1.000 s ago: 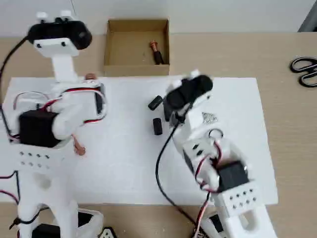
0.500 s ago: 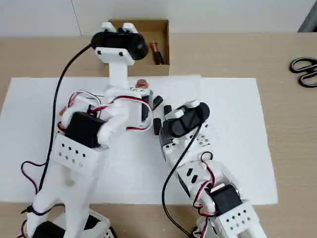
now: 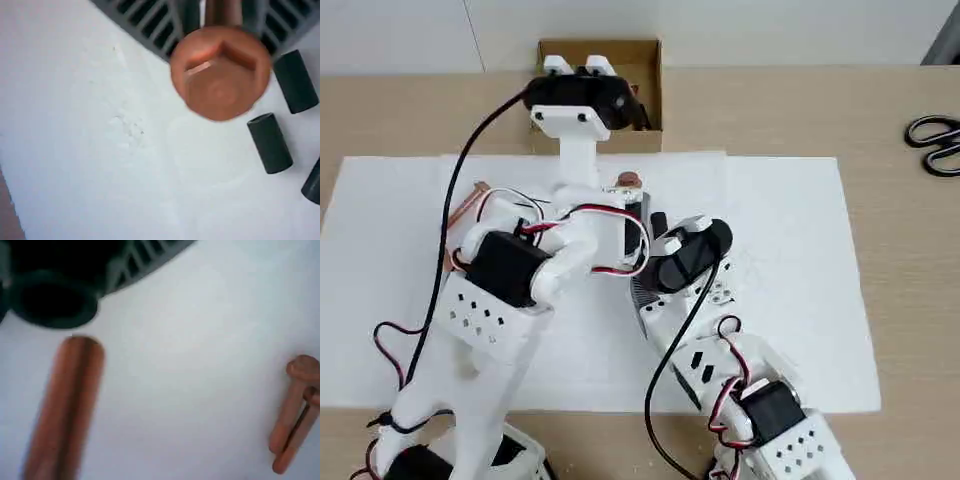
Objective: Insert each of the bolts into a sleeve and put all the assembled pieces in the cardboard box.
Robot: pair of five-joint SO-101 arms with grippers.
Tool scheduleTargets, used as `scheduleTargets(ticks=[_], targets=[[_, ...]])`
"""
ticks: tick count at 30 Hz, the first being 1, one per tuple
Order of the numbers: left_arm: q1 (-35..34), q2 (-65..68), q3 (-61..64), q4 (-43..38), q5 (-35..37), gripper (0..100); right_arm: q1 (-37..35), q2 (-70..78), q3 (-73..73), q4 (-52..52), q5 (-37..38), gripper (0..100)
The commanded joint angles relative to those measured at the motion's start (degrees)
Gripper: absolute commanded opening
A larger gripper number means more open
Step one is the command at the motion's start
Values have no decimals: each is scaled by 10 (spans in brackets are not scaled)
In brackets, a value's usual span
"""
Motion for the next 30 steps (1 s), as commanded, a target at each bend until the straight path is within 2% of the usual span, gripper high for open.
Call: scheduleTargets(ticks=[1, 22, 30], targets=[[2, -22, -4, 4, 35, 6, -3, -11, -4, -15, -4, 5], [14, -17, 3, 1, 78, 6, -4, -22, -4, -15, -4, 5], [33, -21, 58, -40, 76, 6, -4, -22, -4, -15, -4, 5]])
